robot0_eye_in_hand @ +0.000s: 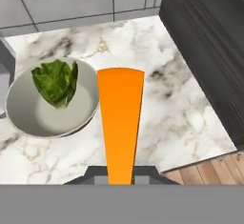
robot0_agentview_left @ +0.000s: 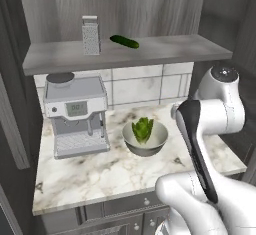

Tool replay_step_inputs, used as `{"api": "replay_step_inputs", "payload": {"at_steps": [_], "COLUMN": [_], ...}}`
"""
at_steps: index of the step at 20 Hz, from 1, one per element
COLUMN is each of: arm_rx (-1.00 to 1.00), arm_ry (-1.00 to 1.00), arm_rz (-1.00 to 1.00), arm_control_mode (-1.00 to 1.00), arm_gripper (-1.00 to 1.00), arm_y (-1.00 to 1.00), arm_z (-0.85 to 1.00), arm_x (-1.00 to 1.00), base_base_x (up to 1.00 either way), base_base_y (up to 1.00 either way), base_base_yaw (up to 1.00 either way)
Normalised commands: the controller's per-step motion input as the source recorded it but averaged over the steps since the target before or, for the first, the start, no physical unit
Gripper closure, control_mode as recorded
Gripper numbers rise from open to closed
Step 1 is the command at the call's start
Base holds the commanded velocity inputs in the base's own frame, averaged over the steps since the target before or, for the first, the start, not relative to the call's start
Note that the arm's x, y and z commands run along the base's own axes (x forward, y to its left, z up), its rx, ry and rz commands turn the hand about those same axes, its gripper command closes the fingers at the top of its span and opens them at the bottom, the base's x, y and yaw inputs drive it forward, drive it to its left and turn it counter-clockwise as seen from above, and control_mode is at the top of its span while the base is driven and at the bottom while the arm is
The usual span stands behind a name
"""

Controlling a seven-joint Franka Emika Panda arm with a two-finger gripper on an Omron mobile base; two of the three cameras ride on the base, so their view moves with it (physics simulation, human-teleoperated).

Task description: Pick the cheese from the fridge and the cheese grater from the cabinet and place them next to the salad bowl.

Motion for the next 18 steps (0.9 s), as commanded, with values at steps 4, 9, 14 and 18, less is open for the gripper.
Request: {"api": "replay_step_inputs", "payload": {"at_steps": [4,9,14,18], "arm_rx": [0.00,0.00,0.00,0.00], "arm_ry": [0.01,0.00,0.00,0.16], "arm_rz": [-0.02,0.03,0.16,0.12], "arm_control_mode": [-1.00,-1.00,-1.00,-1.00], "arm_gripper": [1.00,1.00,1.00,1.00], "arm_y": [-0.41,-0.31,-0.21,-0.12], "arm_z": [-0.31,-0.43,-0.45,-0.41], "arm_x": [0.14,0.21,0.29,0.50], "base_base_x": [0.00,0.00,0.00,0.00], "base_base_y": [0.00,0.00,0.00,0.00], "base_base_yaw": [0.00,0.00,0.00,0.00]}}
